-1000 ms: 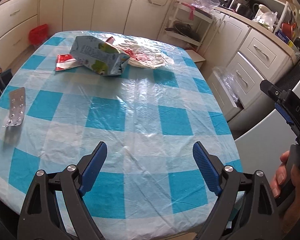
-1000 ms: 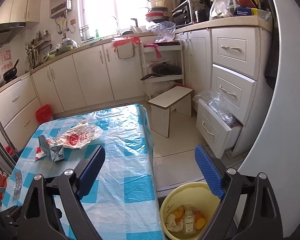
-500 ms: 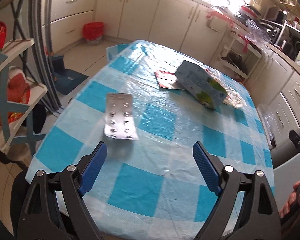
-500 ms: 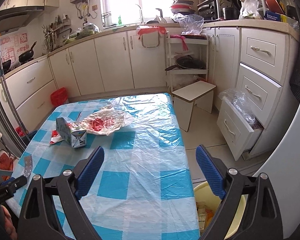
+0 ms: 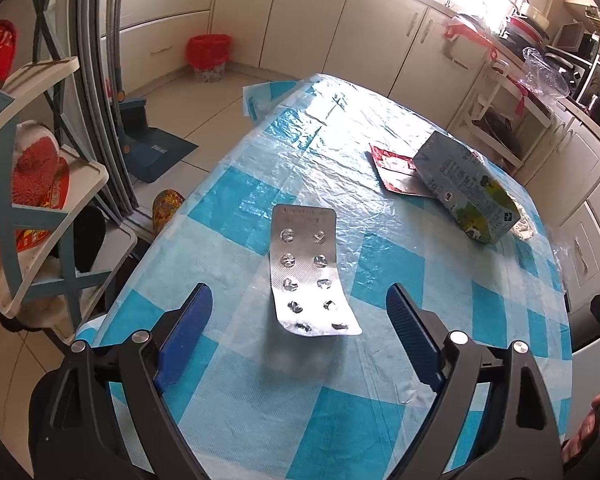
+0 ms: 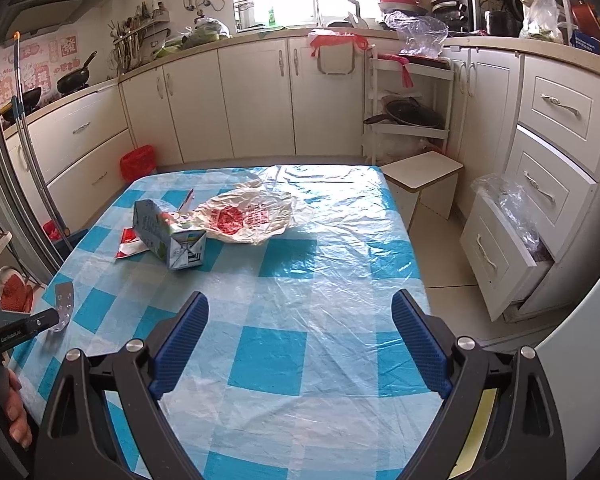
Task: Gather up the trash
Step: 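Return both tools over the table toward the blister pack and carton, then grasp the juice carton with the right gripper while the left gripper grasps the blister pack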
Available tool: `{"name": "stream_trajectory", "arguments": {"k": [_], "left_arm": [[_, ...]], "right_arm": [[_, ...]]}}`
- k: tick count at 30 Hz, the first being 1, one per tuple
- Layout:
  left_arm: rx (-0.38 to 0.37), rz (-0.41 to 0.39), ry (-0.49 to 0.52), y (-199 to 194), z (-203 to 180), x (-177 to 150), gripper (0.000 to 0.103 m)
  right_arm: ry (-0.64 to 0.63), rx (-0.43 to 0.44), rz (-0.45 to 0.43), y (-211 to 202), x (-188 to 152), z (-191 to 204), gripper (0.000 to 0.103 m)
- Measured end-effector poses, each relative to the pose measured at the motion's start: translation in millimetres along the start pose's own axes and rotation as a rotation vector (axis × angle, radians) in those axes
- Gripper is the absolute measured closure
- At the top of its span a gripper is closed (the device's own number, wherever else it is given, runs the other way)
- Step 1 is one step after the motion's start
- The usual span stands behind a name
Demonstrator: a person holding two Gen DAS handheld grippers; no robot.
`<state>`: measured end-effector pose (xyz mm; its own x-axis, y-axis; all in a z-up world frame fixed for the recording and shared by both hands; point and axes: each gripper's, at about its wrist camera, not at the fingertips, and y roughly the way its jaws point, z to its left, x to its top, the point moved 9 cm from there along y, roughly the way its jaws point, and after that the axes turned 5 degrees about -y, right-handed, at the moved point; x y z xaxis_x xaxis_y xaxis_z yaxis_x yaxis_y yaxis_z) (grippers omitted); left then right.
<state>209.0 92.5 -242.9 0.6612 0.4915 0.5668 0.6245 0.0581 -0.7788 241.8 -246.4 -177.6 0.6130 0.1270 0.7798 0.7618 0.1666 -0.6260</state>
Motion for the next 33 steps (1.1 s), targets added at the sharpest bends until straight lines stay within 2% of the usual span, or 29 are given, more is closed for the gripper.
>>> {"name": "stream_trajectory", "arguments": {"k": [4,9,13,19,21,23,24,26,30,33], "left_arm": [[-0.030,0.012,0.079,8.0,-16.8,1.7,0.019],[-0.086,0.033,0.180,12.0,-39.1,-2.2,0.019],[-0.103,0.034,0.195,11.2,-40.8,-0.6,0.019],[-0.099,0.031,0.168,14.9,-28.9,14.1,0.019],[-0.100,0.039,0.162,18.8,-26.8,17.0,0.019],[-0.105,0.056,0.166,23.0,-27.5,17.7,0.019],[-0.107,0.057,0.178,23.9,-30.1,17.9,0.019],[-0.120,0.068,0.203,25.4,-37.9,14.9,0.019],[-0.142,0.083,0.286,27.1,-61.1,2.8,0.019],[-0.185,0.107,0.352,24.4,-84.3,-11.7,0.019]], "right_arm": [[-0.057,0.068,-0.005,7.8,9.6,27.8,0.014],[-0.155,0.141,-0.018,32.6,38.3,72.4,0.014],[-0.268,0.143,0.021,76.2,56.7,107.5,0.014],[-0.331,0.154,0.108,131.6,60.4,134.4,0.014],[-0.337,0.185,0.141,139.6,54.8,140.8,0.021],[-0.349,0.205,0.179,140.5,46.8,144.0,0.046],[-0.352,0.223,0.182,136.9,43.5,144.4,0.048],[-0.352,0.236,0.184,125.6,38.9,140.6,0.063],[-0.332,0.269,0.212,96.8,21.1,121.7,0.064],[-0.291,0.281,0.239,72.4,0.1,98.4,0.065]]}}
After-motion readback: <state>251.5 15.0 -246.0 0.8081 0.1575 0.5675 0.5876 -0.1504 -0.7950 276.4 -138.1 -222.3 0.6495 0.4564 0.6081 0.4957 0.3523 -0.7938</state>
